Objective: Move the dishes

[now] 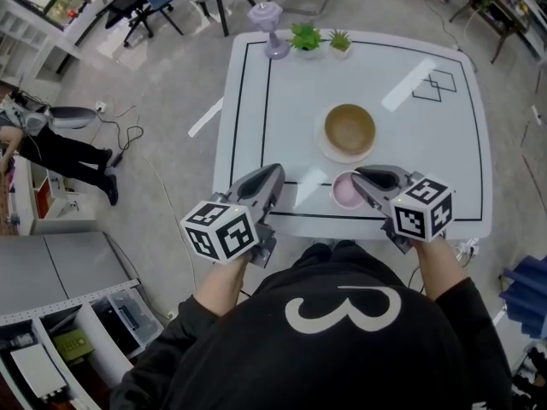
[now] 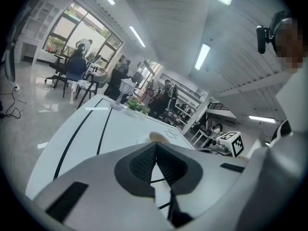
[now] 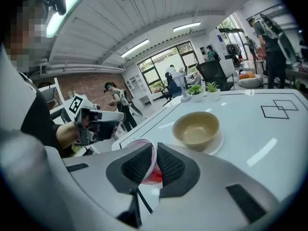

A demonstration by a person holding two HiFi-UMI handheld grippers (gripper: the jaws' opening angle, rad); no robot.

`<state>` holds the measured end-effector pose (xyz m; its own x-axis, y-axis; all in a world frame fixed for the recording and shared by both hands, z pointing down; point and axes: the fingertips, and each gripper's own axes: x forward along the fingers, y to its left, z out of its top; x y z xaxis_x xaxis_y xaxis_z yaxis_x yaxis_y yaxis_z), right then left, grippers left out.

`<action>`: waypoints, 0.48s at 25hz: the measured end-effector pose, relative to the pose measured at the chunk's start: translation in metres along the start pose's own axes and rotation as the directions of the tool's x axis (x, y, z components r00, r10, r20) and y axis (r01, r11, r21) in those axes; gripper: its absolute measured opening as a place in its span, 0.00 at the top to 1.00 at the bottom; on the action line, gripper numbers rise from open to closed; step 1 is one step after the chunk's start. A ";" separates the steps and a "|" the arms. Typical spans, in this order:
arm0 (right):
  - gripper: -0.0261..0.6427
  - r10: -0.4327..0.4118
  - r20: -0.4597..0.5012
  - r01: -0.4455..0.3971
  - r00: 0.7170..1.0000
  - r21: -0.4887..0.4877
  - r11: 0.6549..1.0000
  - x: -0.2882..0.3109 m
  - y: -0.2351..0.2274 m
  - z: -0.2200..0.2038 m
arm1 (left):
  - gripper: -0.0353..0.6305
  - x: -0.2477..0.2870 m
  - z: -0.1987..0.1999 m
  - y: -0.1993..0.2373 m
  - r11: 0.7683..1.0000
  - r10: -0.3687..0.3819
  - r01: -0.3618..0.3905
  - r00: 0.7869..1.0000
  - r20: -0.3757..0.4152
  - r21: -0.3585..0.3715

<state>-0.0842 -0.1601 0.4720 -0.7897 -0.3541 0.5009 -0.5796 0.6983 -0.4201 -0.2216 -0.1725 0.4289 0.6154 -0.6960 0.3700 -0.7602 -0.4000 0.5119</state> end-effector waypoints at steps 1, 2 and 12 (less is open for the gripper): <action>0.89 -0.014 -0.011 0.014 1.000 -0.013 1.000 0.002 -0.001 -0.005 | 0.94 0.000 -0.001 0.000 1.000 -0.005 0.005 1.000 -0.002 -0.001; 0.89 -0.025 -0.020 0.024 0.999 -0.020 1.000 0.004 -0.002 -0.008 | 0.94 0.000 -0.002 -0.001 1.000 -0.012 0.012 1.000 -0.005 -0.001; 0.84 -0.060 -0.037 0.059 0.998 -0.020 0.998 0.010 -0.003 -0.021 | 0.94 0.011 -0.001 -0.003 0.997 -0.069 0.070 0.997 -0.047 0.034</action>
<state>-0.0859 -0.1531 0.4941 -0.7456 -0.3720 0.5528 -0.6210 0.6887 -0.3742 -0.2124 -0.1789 0.4324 0.6751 -0.6384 0.3699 -0.7218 -0.4677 0.5102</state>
